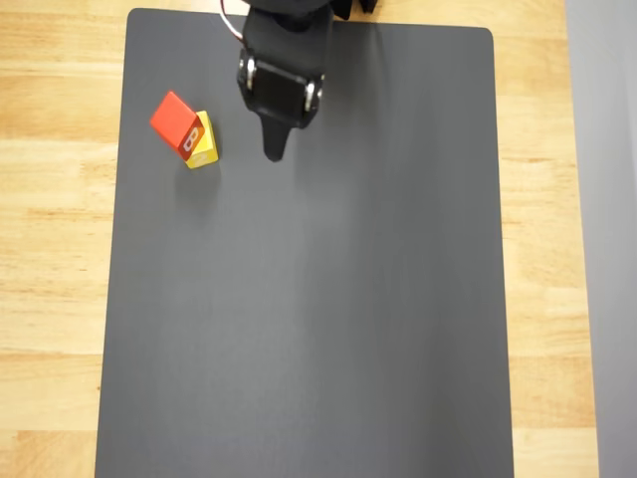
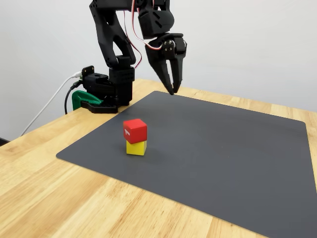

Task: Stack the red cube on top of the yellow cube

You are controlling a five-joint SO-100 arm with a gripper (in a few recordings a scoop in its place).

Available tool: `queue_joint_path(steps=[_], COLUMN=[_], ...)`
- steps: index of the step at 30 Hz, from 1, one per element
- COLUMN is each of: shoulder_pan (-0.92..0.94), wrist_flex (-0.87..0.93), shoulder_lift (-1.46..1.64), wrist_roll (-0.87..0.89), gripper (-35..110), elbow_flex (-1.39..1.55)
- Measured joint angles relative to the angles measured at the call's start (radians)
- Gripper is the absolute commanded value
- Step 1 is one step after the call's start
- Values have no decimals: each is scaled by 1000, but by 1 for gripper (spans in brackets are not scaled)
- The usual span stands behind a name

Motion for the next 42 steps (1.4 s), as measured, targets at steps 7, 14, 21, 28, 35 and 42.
queue_joint_path(steps=[7,14,21,28,35,42], shoulder_pan=[-91,-126,-160,-149,-160,-160], wrist_flex=[-55,-48,118,166,178,156], shoulder_lift=[156,359,836,930,946,946], wrist_roll=[-20,-20,-38,-38,-38,-31], gripper=[0,0,0,0,0,0], elbow_flex=[164,322,505,538,551,584])
